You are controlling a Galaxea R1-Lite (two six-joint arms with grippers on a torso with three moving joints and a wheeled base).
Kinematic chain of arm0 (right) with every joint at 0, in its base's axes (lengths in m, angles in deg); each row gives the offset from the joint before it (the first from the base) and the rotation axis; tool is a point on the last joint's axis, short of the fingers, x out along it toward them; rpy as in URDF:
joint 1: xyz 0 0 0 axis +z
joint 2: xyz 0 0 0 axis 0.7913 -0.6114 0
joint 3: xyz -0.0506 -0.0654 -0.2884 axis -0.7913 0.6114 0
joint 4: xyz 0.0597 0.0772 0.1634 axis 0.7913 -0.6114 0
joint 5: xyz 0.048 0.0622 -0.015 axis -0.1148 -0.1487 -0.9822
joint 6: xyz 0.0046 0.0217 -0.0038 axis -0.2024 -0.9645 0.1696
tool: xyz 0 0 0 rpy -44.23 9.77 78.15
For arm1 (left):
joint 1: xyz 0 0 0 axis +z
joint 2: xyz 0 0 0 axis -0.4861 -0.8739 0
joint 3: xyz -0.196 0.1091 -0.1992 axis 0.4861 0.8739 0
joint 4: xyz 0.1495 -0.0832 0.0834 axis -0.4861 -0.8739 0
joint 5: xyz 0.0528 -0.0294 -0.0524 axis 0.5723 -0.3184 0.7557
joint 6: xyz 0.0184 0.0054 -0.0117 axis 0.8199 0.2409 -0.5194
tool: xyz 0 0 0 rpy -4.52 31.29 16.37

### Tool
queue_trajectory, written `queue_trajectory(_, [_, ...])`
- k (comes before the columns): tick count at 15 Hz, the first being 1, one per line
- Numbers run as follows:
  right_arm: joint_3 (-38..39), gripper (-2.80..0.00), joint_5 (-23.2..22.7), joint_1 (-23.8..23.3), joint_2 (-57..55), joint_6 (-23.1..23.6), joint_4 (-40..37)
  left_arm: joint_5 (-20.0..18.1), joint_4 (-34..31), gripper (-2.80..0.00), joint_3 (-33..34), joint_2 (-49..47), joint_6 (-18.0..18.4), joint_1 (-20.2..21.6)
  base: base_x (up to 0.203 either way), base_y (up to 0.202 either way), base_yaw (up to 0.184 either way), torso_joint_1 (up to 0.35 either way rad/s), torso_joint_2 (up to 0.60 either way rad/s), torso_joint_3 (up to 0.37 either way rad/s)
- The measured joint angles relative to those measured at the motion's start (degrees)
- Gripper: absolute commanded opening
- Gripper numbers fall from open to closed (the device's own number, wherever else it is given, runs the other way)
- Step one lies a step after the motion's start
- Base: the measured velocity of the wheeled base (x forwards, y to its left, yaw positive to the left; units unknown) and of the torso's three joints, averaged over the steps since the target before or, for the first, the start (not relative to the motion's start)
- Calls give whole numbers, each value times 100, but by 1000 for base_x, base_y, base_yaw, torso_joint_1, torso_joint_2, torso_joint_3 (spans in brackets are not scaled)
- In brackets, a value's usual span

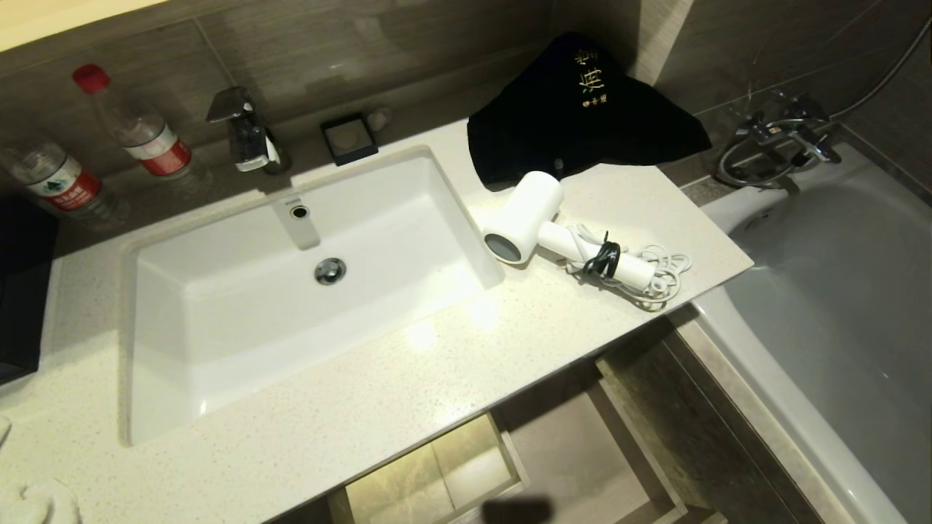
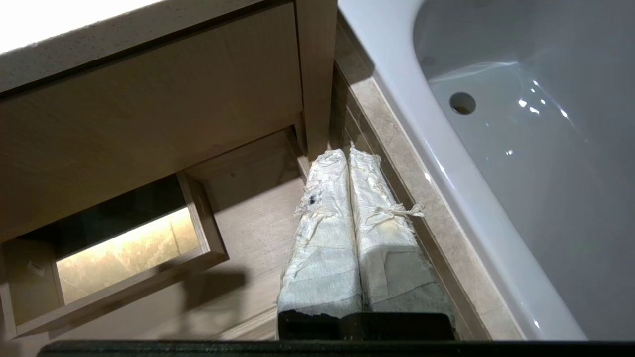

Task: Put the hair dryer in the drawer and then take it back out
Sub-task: Pick up the hairdryer

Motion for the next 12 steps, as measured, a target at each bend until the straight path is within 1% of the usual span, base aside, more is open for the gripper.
queue_trajectory(1, [-200,-280,-16,2,-11,-2,-68,2,2,-280,0,0,1,0,0,0,0,6,41,22])
queue_trajectory(3, [-1111,-280,-43,2,-192,-22,-415,-2,2,-280,0,0,2,0,0,0,0,1,54,28])
queue_trajectory(5, [-2444,-280,-131,6,-782,-87,-1081,-2,2,-280,0,0,2,0,0,0,0,-27,87,54])
queue_trajectory(6, [-3078,-280,-246,11,-1217,-151,-1439,-5,2,-280,0,0,2,0,0,0,0,-51,95,57])
queue_trajectory(7, [-3877,-280,-424,48,-1831,-239,-1819,-2,2,-280,0,0,2,0,0,0,0,-55,97,56])
queue_trajectory(8, [-4563,-280,-602,177,-2460,-323,-2177,-2,2,-280,-2,0,0,0,0,0,0,-53,85,44])
queue_trajectory(10, [-5831,-280,-944,709,-3674,-476,-2764,-5,2,-280,-2,0,2,0,0,0,0,-38,63,36])
queue_trajectory(11, [-6345,-280,-1095,1018,-4209,-534,-3038,-2,2,-280,-2,0,2,0,0,0,0,-24,49,32])
queue_trajectory(12, [-6709,-280,-1196,1217,-4688,-554,-3285,-2,0,-280,-2,0,3,0,0,0,0,-18,41,17])
